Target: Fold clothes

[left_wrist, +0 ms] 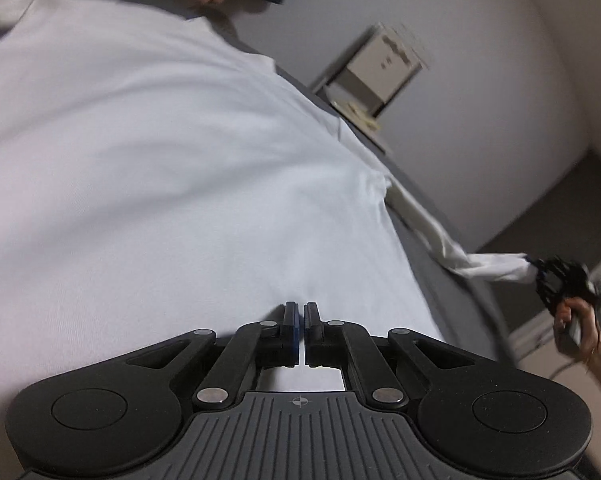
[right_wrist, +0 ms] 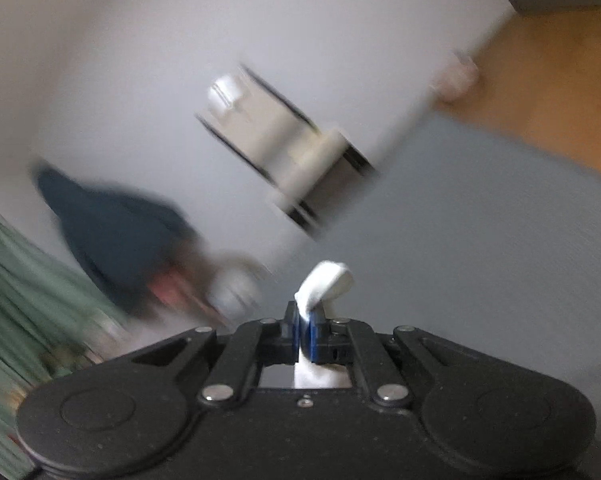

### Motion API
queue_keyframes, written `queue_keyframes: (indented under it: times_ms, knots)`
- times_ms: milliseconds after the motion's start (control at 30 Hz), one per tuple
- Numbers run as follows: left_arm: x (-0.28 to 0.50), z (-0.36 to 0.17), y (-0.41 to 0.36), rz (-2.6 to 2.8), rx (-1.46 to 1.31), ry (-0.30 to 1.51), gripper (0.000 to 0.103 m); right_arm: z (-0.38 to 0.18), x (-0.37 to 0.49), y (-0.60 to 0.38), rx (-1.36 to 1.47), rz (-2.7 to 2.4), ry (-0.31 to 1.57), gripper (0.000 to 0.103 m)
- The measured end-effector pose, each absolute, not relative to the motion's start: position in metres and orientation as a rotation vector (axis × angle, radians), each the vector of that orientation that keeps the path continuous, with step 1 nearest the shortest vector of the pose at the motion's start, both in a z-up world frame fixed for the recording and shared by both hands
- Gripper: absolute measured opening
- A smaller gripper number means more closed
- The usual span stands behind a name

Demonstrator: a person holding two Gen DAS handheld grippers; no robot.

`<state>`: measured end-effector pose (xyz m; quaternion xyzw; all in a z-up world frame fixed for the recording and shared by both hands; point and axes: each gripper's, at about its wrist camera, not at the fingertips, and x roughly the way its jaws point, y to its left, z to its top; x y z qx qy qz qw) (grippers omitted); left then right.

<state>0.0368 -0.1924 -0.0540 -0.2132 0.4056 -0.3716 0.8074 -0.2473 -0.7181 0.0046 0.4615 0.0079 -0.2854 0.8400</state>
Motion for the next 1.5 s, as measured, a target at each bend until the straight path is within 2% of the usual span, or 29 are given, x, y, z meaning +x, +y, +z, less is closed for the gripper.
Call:
queue_keyframes:
  times_ms: [67,200,267,300,433,467,500,567,733,833,867,900,967,1100,1267,1400,1500]
  knots:
    - [0.037,-0.060,-0.191,-0.808,-0.472,0.843,0.002,0.011,-0.246,-0.725,0.938,-0.699,0.021,0.005]
    - [0.036,-0.069,-0.195,-0.832,-0.476,0.786,0.002,-0.033,-0.223,-0.753,0.931,-0.928,0.340,0.005]
    - [0.037,-0.071,-0.198,-0.831,-0.482,0.783,0.002,-0.062,-0.219,-0.759,0.982,-0.995,0.431,0.006]
    - [0.037,-0.071,-0.197,-0.834,-0.486,0.783,0.002,-0.070,-0.218,-0.760,0.991,-1.015,0.447,0.011]
    - [0.035,-0.072,-0.196,-0.838,-0.512,0.781,0.002,-0.078,-0.217,-0.756,0.980,-1.029,0.431,0.020]
    - [0.035,-0.073,-0.196,-0.839,-0.515,0.780,0.002,-0.072,-0.216,-0.752,0.939,-1.060,0.448,0.030]
    - [0.036,-0.073,-0.198,-0.838,-0.516,0.778,0.002,-0.065,-0.214,-0.749,0.881,-1.103,0.462,0.051]
    - [0.037,-0.073,-0.199,-0.838,-0.518,0.779,0.002,-0.051,-0.217,-0.745,0.786,-1.144,0.461,0.073]
    - [0.040,-0.074,-0.198,-0.839,-0.524,0.781,0.002,-0.044,-0.222,-0.756,0.789,-1.072,0.494,0.072]
    - [0.040,-0.073,-0.198,-0.841,-0.525,0.781,0.002,-0.058,-0.227,-0.768,0.926,-0.969,0.469,0.065]
    - [0.040,-0.073,-0.198,-0.842,-0.526,0.782,0.002,-0.064,-0.227,-0.773,0.973,-0.937,0.465,0.055]
    - [0.039,-0.073,-0.197,-0.843,-0.527,0.783,0.002,-0.070,-0.226,-0.776,1.016,-0.911,0.473,0.028]
    - [0.039,-0.073,-0.197,-0.843,-0.527,0.783,0.002,-0.076,-0.226,-0.773,1.079,-0.877,0.483,0.007]
    - [0.038,-0.071,-0.195,-0.843,-0.527,0.787,0.002,-0.045,-0.216,-0.758,1.072,-0.858,0.374,0.006]
    - [0.036,-0.061,-0.195,-0.795,-0.525,0.815,0.002,0.062,-0.167,-0.711,0.955,-0.599,0.151,0.006]
    - [0.036,-0.033,-0.179,-0.753,-0.621,0.788,0.002,0.151,-0.107,-0.614,0.828,-0.231,0.057,0.006]
    - [0.035,-0.006,-0.148,-0.741,-0.706,0.708,0.002,0.172,-0.063,-0.510,0.708,0.034,0.095,0.006]
